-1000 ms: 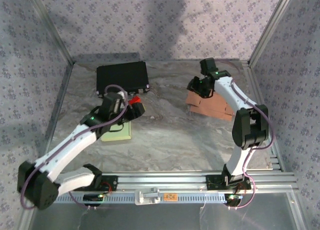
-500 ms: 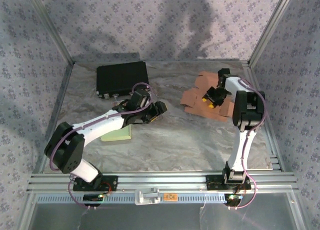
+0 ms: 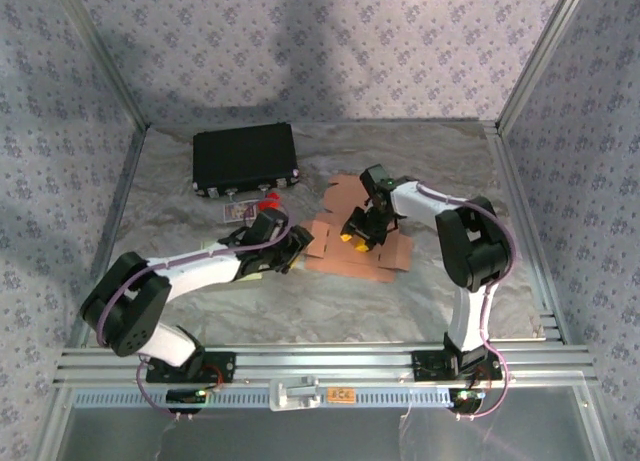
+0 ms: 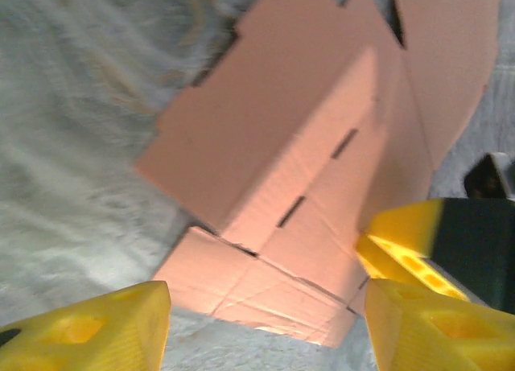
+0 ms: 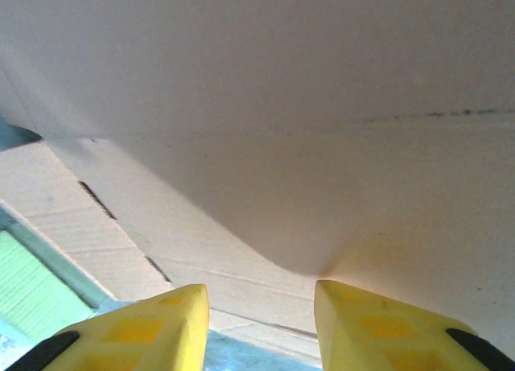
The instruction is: Fold the paper box
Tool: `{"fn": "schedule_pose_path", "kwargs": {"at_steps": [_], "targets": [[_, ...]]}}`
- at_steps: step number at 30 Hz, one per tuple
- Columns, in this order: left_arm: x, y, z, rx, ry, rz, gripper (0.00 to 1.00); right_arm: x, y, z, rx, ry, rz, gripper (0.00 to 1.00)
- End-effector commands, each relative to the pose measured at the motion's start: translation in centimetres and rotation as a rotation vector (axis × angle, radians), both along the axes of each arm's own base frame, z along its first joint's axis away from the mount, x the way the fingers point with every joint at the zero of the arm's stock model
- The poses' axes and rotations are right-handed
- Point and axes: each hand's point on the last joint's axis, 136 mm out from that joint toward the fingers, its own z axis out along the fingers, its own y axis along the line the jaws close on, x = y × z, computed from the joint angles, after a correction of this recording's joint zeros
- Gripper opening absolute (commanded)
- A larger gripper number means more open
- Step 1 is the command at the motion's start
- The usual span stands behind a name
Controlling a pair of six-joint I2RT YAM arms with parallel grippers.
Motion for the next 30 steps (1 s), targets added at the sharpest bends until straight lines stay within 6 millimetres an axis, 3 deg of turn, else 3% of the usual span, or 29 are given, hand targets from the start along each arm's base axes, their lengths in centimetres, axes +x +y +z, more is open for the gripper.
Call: {"fn": "schedule_pose_path", "kwargs": {"at_steps": [1,8,10,15,23,27,30], "targets": [[0.7,0.5,1.6,-0.072,-0.036,0.116,0.64,1.5,-0.2,3.7,0.024,-0.104,-0.035,0.41],[1.2,-0.6,0.5,-0.151,-0.041,0.191,0.64,1.4,-0.5,7.8,0.073,-0.231,-0.061,0.41],[1.4,-1.1,-0.2,-0.185,-0.041,0.211,0.59,1.0,-0.7,8.7,0.083,-0.258,-0.07,0.42],[1.5,-1.2,-1.7,-0.211,-0.034,0.263,0.56,-0.6,-1.4,9.6,0.119,-0.287,-0.09,0.42],[2.3,-1.4,-2.4,-0.199,-0.059,0.293,0.52,-2.4,-2.0,11.0,0.152,-0.308,-0.104,0.42],[2.4,-1.3,-3.2,-0.204,-0.056,0.316,0.48,-2.8,-2.3,11.4,0.16,-0.309,-0.107,0.42],[2.8,-1.3,-3.3,-0.215,-0.078,0.334,0.38,-2.9,-2.3,11.7,0.165,-0.313,-0.103,0.42]]}}
